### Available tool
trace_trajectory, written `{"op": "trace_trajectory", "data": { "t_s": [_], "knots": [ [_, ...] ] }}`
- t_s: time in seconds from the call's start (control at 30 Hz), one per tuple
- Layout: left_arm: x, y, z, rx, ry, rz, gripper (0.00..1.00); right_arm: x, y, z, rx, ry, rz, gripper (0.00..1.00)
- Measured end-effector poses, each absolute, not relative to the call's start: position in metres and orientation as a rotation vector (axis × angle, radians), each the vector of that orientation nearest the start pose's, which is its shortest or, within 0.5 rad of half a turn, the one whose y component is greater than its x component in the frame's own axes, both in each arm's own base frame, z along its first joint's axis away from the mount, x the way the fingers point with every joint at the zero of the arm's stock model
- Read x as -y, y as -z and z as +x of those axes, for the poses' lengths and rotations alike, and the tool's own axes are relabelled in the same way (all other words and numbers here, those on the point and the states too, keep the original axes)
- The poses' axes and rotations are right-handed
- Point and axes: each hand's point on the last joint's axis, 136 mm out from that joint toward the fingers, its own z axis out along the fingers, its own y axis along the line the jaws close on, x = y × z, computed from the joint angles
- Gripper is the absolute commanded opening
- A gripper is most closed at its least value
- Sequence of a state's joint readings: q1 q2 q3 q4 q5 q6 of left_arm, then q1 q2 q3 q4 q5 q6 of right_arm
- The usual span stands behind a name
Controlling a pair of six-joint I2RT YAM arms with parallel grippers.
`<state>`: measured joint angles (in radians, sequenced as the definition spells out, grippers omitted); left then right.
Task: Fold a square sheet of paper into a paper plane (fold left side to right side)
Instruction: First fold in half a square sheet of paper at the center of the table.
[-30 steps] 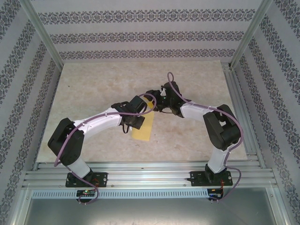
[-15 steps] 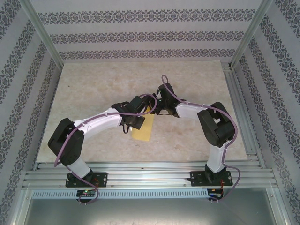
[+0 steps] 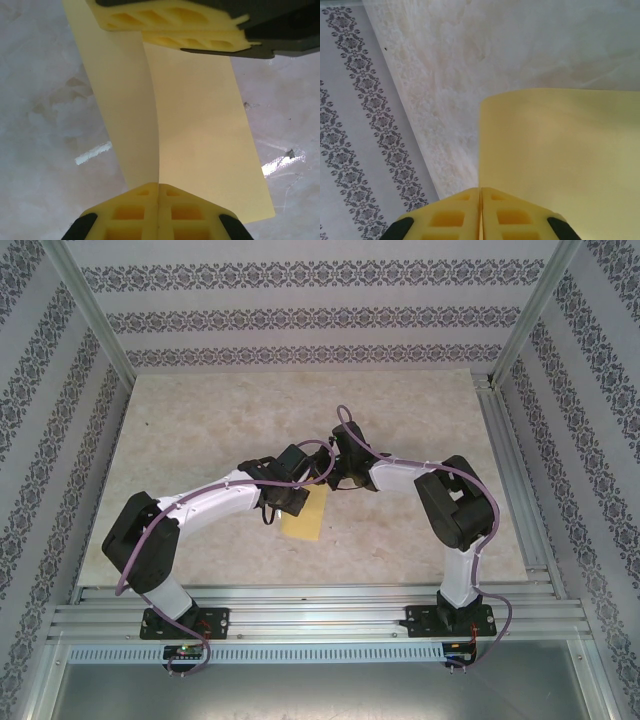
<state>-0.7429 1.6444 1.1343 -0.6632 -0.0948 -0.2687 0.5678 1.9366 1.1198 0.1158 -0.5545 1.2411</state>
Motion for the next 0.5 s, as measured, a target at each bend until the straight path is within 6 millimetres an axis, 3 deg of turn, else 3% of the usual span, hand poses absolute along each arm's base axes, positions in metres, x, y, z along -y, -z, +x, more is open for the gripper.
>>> {"op": "trace_trajectory", "data": {
  "t_s": [0.1, 0.23, 0.3, 0.4, 0.5],
  "knots": [
    [0.244, -0.084, 0.289, -2.673, 0.157, 0.626, 0.19, -0.342, -0.08, 0.368, -2.62, -1.425, 0.532, 0.0],
    [0.247, -0.084, 0.286, -2.673, 0.178, 0.643, 0.52, -0.343, -0.082, 0.369, -2.619, -1.42, 0.511, 0.0],
    [0.25, -0.085, 0.284, -2.666, 0.208, 0.657, 0.64, -0.342, -0.081, 0.368, -2.624, -1.412, 0.498, 0.0],
    [0.252, -0.097, 0.278, -2.639, 0.272, 0.662, 0.74, -0.341, -0.079, 0.366, -2.634, -1.397, 0.474, 0.0],
    [0.253, -0.126, 0.275, -2.564, 0.358, 0.632, 0.79, -0.341, -0.078, 0.366, -2.632, -1.391, 0.445, 0.0]
  ]
}}
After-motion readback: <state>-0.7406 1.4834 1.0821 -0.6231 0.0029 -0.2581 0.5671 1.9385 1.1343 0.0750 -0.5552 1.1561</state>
